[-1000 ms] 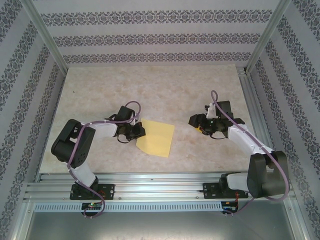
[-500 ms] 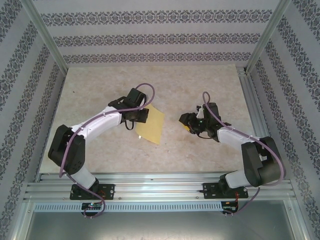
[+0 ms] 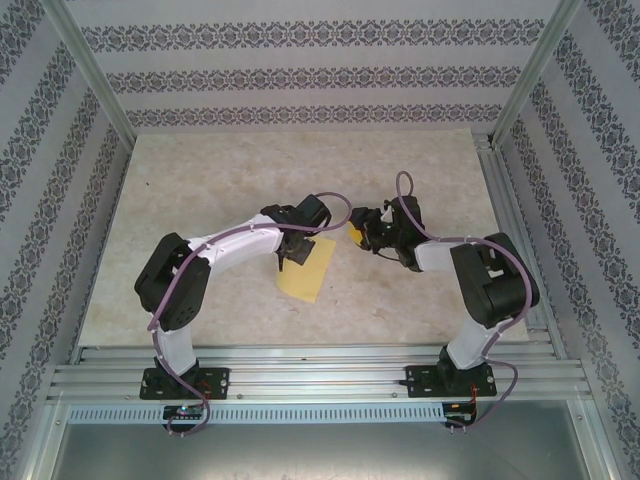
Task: Fold a paper plane with a square sheet of paper (fold left side to right side)
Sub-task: Place a square sheet of paper at the center of the table, then first fold in half a square sheet of paper at the center of the table.
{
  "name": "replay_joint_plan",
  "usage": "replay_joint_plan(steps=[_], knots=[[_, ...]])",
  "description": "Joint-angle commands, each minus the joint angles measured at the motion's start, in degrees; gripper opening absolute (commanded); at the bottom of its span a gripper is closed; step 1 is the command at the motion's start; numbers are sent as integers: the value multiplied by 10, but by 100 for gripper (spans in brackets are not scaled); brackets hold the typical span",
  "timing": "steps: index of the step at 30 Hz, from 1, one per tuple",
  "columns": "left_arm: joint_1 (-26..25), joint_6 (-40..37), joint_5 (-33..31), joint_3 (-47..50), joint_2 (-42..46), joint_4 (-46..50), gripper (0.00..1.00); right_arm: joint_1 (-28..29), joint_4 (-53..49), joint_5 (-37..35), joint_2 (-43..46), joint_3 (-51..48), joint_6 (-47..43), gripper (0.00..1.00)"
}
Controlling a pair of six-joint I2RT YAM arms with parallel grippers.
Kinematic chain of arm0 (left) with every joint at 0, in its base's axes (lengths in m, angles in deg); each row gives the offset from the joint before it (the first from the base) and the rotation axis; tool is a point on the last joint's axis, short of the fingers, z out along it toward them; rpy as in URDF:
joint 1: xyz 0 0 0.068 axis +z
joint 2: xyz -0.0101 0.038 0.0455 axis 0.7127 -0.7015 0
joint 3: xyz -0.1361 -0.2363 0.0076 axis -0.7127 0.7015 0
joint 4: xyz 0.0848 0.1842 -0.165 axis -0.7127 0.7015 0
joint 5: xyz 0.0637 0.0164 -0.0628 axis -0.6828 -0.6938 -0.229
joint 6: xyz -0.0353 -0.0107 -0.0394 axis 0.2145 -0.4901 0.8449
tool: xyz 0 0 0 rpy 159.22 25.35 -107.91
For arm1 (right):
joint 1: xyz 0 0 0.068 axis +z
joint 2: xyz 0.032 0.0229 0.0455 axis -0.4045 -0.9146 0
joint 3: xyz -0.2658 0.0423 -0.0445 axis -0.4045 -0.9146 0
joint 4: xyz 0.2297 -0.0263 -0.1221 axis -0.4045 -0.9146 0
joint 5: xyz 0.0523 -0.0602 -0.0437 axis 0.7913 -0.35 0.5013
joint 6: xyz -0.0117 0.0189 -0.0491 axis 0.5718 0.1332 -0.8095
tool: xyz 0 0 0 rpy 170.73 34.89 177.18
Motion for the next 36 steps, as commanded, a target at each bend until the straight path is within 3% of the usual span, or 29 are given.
replay_joint_plan(steps=[1,3,10,22,28,36], knots=[[-9,-28,-33,-4,11,-5,0,11,146,27,-62,35,113,43],[-11,-35,-33,1,14,-12,0,16,161,33,-86,50,131,43],[-26,-53,-42,8,14,-30,0,42,74,37,-95,95,100,49],[-40,-56,-58,18,10,-38,0,66,-2,50,-115,146,74,48],[-42,-56,-65,18,9,-38,0,79,-18,50,-123,155,68,45],[-46,-60,-68,20,2,-36,0,82,-37,55,-118,166,56,32]])
